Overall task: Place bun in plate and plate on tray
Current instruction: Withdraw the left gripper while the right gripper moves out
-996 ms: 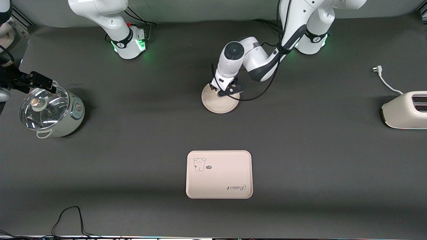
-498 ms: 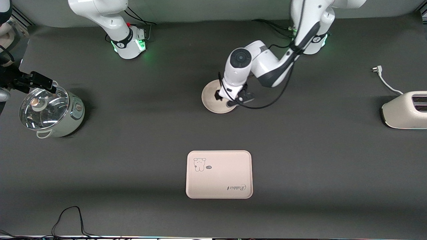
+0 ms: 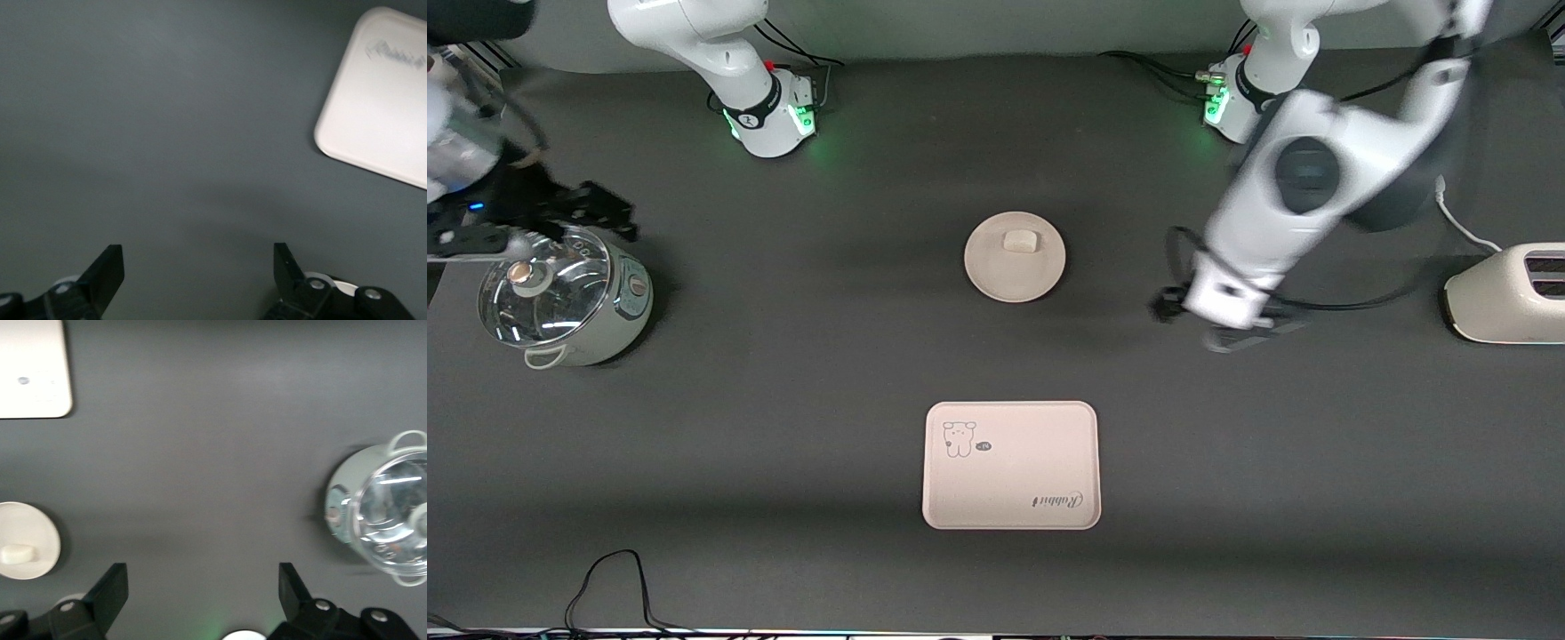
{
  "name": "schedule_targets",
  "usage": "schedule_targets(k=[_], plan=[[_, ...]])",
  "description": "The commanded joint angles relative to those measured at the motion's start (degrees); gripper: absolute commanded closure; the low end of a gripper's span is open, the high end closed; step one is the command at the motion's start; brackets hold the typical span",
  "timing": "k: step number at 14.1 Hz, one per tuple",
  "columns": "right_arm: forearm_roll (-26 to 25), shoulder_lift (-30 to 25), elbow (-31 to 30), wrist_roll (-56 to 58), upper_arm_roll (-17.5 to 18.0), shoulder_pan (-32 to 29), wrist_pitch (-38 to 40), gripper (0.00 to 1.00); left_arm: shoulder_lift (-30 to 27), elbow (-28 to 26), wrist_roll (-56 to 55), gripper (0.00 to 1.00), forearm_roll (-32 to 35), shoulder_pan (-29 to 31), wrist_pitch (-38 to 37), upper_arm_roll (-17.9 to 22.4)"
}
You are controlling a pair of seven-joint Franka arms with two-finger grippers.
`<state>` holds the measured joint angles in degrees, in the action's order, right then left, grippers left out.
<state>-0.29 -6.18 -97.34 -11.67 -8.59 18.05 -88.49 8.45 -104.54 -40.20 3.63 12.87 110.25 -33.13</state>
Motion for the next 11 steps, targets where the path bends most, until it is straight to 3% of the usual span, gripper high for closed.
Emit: schedule_targets(k=[1,4,7,8,11], plan=[[0.1,-2.1,-0.1,-11.0,-0.3,8.8,1.1,0.00,-0.5,5.9,10.6,0.00,-1.3,7.8,-7.7,-0.5],[3.4,-1.6,0.0,-24.9,-0.3,20.2,-1.4,0.00,-0.7,9.4,17.8,0.00,-0.9,15.0,-12.6,-0.2],[9.0,0.2,-0.1,-29.0,-0.3,27.2,-4.0,0.00,-1.3,10.8,19.8,0.00,2.9,14.6,-17.3,0.9],[9.7,0.6,-0.1,-29.2,-0.3,29.4,-4.4,0.00,-1.5,10.8,19.9,0.00,3.7,10.6,-18.1,4.9],[10.3,1.8,-0.9,-29.4,0.2,32.3,-4.7,0.00,-2.5,10.8,20.5,0.00,3.2,-15.1,-18.4,31.3]])
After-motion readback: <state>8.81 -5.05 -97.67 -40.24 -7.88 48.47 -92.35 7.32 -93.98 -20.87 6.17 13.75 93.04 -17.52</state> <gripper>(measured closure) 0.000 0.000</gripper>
